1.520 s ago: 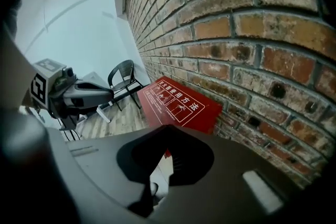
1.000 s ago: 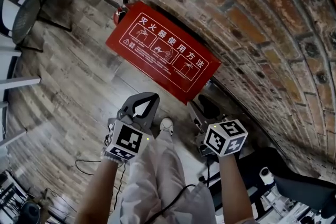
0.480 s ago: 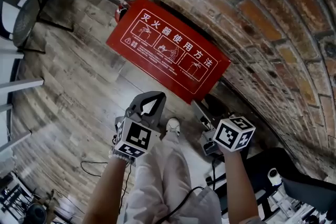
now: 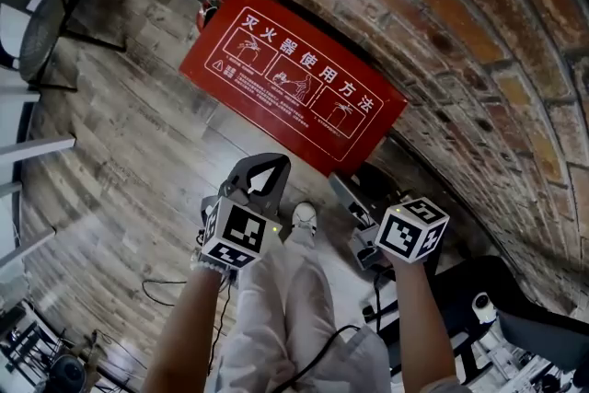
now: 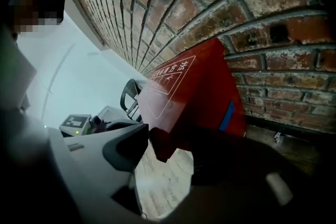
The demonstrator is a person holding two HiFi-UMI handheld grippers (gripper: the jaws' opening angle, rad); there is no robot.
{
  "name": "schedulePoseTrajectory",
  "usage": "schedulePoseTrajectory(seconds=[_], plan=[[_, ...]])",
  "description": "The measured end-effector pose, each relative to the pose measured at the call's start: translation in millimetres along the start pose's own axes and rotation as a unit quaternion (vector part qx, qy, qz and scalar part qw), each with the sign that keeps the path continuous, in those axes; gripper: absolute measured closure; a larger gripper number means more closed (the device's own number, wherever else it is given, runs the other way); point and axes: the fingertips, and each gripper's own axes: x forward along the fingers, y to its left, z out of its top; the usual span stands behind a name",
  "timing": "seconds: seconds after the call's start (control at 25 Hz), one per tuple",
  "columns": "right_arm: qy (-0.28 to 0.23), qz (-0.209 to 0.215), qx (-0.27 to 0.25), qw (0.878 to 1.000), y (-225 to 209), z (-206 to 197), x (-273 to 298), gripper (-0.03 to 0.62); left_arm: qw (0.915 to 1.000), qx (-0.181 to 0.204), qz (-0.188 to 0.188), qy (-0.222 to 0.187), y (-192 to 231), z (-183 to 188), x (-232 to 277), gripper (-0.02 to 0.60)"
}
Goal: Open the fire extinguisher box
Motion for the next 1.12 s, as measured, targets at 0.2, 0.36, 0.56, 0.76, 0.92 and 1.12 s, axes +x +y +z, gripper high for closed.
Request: schedulePoseTrajectory(seconds=[0.2, 0.36, 0.56, 0.76, 0.92, 1.12], plan=[[-0.008, 0.004, 0.002, 1.0, 4, 4, -3, 0.362, 1.0, -0.004, -0.002, 0.001, -1, 2, 6, 0.584], [-0.019, 0.012, 0.012, 1.0, 8, 5, -5, 0.359, 1.0, 0.001, -0.007, 0.003, -3, -2, 8, 0.584], [-0.042, 0.036, 0.039, 0.998, 20, 12, -14, 0.349, 0.9999, 0.0, -0.013, 0.008, -6, -11, 5, 0.584], [-0.031, 0.054, 0.008, 0.998, 34, 17, -22, 0.333, 0.9997, -0.017, -0.015, 0.008, -9, -20, 0, 0.584], [-0.024, 0.065, -0.019, 0.997, 40, 19, -27, 0.326, 0.9997, -0.018, -0.013, 0.011, -9, -24, 1, 0.584], [-0.03, 0.069, -0.057, 0.996, 49, 33, -38, 0.322, 0.9997, -0.009, -0.013, 0.019, -10, -27, 4, 0.584]])
